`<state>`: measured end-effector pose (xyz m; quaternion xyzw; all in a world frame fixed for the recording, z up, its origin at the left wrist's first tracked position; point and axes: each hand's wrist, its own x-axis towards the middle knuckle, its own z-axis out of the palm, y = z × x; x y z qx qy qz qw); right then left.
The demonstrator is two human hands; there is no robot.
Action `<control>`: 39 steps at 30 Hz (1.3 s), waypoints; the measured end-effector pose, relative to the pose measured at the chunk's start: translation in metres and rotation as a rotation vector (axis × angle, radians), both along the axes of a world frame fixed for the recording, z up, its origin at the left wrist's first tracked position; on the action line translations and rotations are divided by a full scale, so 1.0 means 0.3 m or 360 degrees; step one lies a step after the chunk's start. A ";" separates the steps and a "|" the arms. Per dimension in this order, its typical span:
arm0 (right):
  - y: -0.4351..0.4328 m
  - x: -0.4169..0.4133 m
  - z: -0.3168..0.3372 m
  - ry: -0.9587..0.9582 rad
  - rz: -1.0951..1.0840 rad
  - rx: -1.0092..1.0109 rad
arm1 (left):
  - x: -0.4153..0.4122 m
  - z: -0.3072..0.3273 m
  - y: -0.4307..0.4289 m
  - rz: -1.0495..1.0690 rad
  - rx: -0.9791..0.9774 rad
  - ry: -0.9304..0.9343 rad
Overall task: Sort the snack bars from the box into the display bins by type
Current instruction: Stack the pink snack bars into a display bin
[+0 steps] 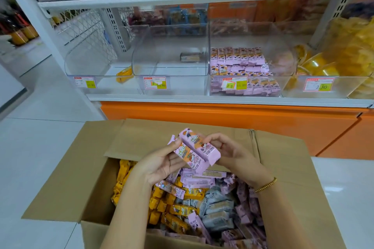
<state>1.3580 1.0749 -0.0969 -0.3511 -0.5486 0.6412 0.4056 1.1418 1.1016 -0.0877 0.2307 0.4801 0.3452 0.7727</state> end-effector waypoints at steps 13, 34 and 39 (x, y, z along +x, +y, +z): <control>0.032 -0.077 0.139 -0.1374 -0.0498 0.0544 | 0.159 0.079 0.098 0.0204 0.0443 0.0495; 0.865 0.300 0.282 -0.2043 -0.0674 -0.0144 | 0.361 0.203 0.497 -0.0195 0.1736 0.1943; 0.854 0.287 0.278 -0.1930 -0.0630 -0.0127 | 0.348 0.191 0.497 -0.0235 0.1750 0.1894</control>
